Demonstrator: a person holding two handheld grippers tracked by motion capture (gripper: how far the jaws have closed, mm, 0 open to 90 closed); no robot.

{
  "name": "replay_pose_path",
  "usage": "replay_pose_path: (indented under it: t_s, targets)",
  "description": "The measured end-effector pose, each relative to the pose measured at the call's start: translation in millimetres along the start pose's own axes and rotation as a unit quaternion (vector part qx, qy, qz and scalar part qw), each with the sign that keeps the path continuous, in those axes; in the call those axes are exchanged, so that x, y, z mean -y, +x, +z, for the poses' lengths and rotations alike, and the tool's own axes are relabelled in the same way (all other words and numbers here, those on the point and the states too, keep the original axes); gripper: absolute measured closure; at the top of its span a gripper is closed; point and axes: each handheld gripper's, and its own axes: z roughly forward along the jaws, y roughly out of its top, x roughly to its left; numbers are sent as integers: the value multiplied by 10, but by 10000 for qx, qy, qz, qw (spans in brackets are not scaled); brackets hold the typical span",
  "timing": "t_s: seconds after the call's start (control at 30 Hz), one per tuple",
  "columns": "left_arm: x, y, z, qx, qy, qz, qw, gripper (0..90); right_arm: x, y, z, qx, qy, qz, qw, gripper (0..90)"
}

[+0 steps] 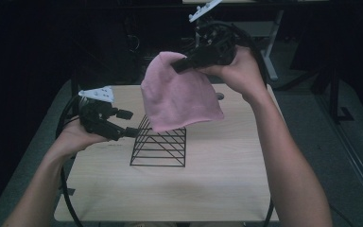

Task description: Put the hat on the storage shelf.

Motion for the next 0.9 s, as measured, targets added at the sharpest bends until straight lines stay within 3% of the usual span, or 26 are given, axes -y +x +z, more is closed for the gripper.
replay_pose_path:
  t_s: [0.23, 0.47, 0.57, 0.73, 0.9]
  targets:
    - [-9, 55, -1, 218, -102, -161, 9996, 370, -110, 68, 131, -134, -75, -187, 9997, 748]
    - [17, 84, 51, 468, 15, -295, 9985, 512, -161, 107, 232, -222, -74, -230, 9995, 749]
    - [22, 95, 62, 401, 23, -320, 9987, 539, -171, 118, 266, -248, -70, -254, 9993, 749]
    - [33, 106, 23, 343, -24, -295, 9990, 714, -179, 127, 295, -284, -124, -268, 9992, 749]
    - [64, 115, 3, 164, 138, -272, 9994, 816, -152, 120, 335, -286, -105, -241, 9992, 750]
